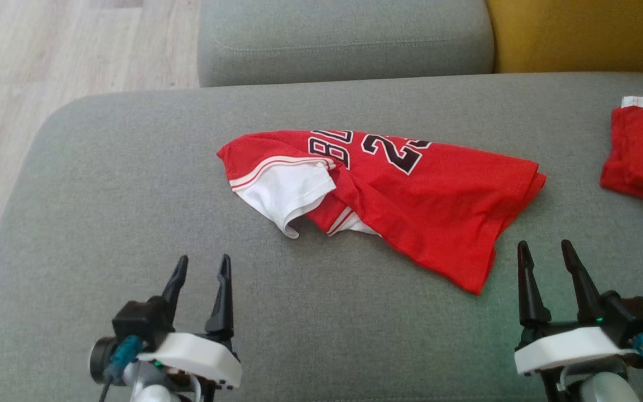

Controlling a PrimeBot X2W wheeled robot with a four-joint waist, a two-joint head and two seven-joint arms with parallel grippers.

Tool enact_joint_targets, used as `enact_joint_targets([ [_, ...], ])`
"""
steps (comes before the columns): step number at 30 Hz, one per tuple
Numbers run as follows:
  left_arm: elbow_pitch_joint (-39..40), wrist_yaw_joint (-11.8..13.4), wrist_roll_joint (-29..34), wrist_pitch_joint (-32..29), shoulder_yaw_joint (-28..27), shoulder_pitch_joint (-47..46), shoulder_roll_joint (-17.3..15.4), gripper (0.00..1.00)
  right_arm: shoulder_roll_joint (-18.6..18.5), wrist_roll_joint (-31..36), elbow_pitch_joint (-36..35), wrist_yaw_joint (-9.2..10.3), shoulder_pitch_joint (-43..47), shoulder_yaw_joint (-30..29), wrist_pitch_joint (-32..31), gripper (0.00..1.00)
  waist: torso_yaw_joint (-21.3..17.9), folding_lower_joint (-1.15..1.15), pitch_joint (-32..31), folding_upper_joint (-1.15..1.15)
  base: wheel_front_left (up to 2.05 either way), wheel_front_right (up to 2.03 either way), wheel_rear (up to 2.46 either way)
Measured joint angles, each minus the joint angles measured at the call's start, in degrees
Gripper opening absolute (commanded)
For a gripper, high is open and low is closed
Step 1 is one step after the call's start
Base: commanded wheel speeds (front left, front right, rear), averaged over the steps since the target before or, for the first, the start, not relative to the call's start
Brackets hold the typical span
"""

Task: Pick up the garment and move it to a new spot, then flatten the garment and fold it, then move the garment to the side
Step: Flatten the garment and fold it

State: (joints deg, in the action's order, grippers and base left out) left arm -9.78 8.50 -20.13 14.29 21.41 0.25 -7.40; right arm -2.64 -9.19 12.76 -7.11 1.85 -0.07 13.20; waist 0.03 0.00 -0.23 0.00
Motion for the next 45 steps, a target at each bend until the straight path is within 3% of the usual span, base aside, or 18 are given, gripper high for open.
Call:
enact_joint_targets([
  [10, -5.8, -2.4, 2.4, 0.0, 2.8, -5.0, 1.0, 1.0, 0.0, 0.0, -0.3, 0.0, -2.0, 1.4, 0.0, 1.0, -1.8, 0.0, 3.4, 0.0, 0.0, 0.0, 0.0],
  [18, -13.9, -4.0, 3.5, 0.0, 5.2, -14.6, 2.6, 1.0, 0.0, 0.0, -1.2, 0.0, -7.0, 2.3, 0.5, 1.0, -5.0, 0.0, 8.8, 0.0, 0.0, 0.0, 0.0],
  [27, -23.1, -2.4, 3.3, -0.1, 3.5, -20.7, 3.3, 1.0, 0.0, 0.0, -1.1, 0.0, -9.2, 2.9, 1.0, 1.0, -8.2, 0.01, 14.1, 0.0, 0.0, 0.0, 0.0],
  [28, -23.5, -2.3, 3.3, -0.1, 3.2, -21.2, 3.3, 0.48, 0.0, 0.0, -1.1, 0.0, -9.5, 2.9, 1.0, 1.0, -8.4, 0.01, 14.4, 0.0, 0.0, 0.0, 0.0],
  [30, -23.6, -1.9, 3.4, -0.1, 2.8, -21.8, 3.4, 0.0, 0.0, 0.0, -1.1, 0.0, -9.7, 2.8, 1.0, 1.0, -8.6, 0.01, 14.8, 0.0, 0.0, 0.0, 0.0],
  [37, -18.5, -0.8, 8.8, 0.0, 3.6, -21.4, 1.2, 0.0, 0.0, -0.4, -0.6, 0.0, -9.7, 2.0, 1.0, 1.0, -6.2, 0.01, 14.2, 0.0, 0.0, 0.0, 0.0],
  [45, -11.7, 1.2, 12.8, -0.2, 3.2, -14.9, -7.2, 0.0, 0.0, -0.8, -0.4, 0.0, -9.6, 1.9, 1.2, 1.0, -2.2, 0.01, 12.3, 0.0, 0.0, 0.0, 0.0],
])
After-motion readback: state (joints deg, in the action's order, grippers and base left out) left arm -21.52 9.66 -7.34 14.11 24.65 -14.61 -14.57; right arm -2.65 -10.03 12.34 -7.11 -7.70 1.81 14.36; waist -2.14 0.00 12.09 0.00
